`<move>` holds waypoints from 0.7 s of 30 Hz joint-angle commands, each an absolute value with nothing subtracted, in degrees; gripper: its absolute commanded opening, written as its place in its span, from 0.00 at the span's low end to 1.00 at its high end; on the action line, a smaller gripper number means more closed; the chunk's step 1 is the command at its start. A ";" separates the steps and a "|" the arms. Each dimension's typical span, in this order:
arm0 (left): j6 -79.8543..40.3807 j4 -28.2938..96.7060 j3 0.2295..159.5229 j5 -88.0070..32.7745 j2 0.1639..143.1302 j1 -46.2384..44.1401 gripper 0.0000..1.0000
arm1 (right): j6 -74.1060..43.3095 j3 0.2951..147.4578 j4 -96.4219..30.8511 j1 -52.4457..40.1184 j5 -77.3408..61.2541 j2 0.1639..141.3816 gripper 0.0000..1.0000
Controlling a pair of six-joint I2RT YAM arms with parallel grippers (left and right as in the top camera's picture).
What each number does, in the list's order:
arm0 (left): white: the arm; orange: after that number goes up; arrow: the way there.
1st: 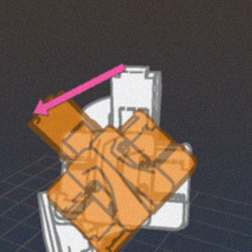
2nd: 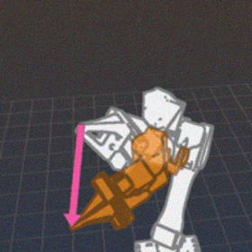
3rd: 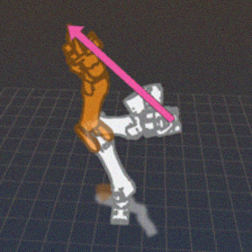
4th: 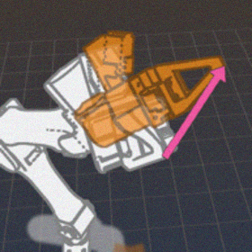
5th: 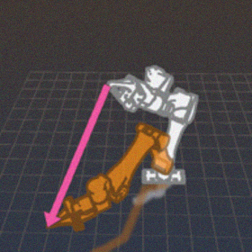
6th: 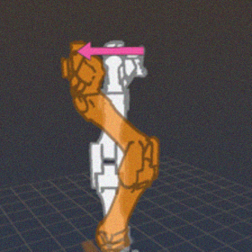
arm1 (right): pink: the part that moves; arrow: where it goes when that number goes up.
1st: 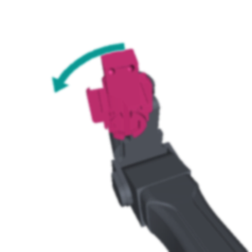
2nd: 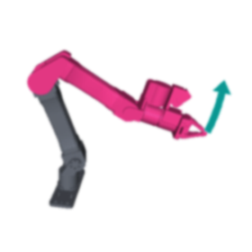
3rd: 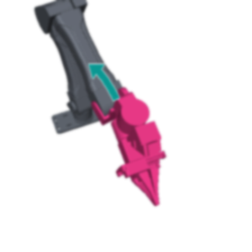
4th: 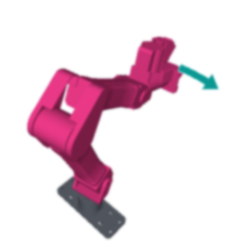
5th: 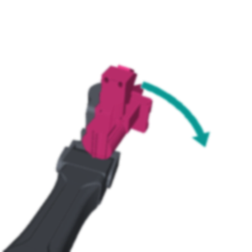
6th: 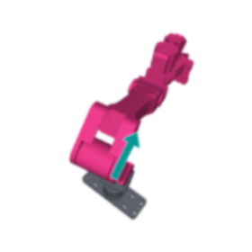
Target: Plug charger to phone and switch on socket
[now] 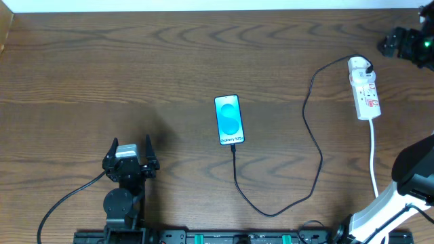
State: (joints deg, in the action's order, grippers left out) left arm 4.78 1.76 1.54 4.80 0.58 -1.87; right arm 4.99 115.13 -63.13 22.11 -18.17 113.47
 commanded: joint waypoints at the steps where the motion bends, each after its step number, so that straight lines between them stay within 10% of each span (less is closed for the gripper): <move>1: 5.32 3.84 0.25 4.93 0.23 -1.58 0.76 | 4.75 115.39 -62.54 20.05 -15.94 109.03 0.99; 21: 5.32 3.84 0.25 4.93 0.23 -1.58 0.76 | 4.73 86.94 -40.18 15.44 -11.09 88.42 0.99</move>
State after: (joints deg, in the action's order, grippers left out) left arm 4.78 1.78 1.52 4.75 0.60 -1.87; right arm 5.02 94.48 -43.64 16.16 -11.46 93.36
